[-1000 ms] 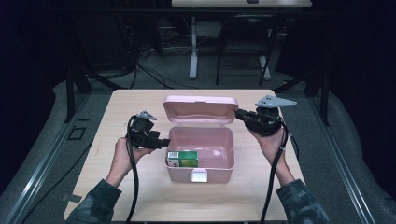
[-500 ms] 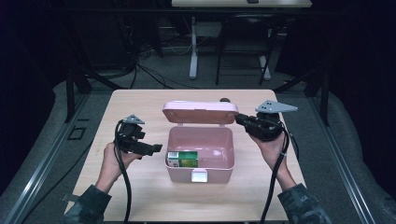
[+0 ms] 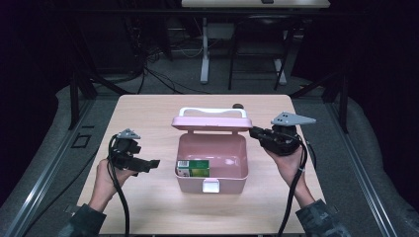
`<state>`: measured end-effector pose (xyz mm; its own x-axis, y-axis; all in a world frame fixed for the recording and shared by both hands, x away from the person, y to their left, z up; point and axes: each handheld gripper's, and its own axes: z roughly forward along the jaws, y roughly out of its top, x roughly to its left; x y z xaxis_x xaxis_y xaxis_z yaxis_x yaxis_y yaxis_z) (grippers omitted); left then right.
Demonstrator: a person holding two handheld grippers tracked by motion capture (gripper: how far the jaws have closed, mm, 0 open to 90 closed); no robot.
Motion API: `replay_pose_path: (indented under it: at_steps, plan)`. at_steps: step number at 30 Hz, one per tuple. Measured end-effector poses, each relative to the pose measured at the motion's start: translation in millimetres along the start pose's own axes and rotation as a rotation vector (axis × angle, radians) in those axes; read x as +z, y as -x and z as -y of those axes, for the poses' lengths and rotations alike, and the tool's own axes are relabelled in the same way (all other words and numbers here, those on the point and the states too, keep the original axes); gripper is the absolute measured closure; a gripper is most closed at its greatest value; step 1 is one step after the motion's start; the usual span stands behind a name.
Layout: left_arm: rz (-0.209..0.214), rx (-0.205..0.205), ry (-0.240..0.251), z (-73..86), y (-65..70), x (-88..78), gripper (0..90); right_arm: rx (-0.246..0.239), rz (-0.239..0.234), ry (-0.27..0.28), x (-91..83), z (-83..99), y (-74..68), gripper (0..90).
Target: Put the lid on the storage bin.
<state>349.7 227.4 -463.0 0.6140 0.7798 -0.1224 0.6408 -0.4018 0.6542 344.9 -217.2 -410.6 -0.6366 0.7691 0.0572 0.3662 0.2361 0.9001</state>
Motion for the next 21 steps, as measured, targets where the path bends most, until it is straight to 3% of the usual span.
replay_pose_path:
  at_steps: [7,21]
  plan:
    - [-0.009,-0.007,-0.018,12.3,-6.1,5.5,5.4,-0.005,-0.003,-0.008,-2.5,5.4,-3.5,82.8]
    - [-0.019,0.011,-0.044,22.3,-3.8,15.9,4.1,0.006,-0.011,-0.032,-7.4,19.3,-12.9,81.5]
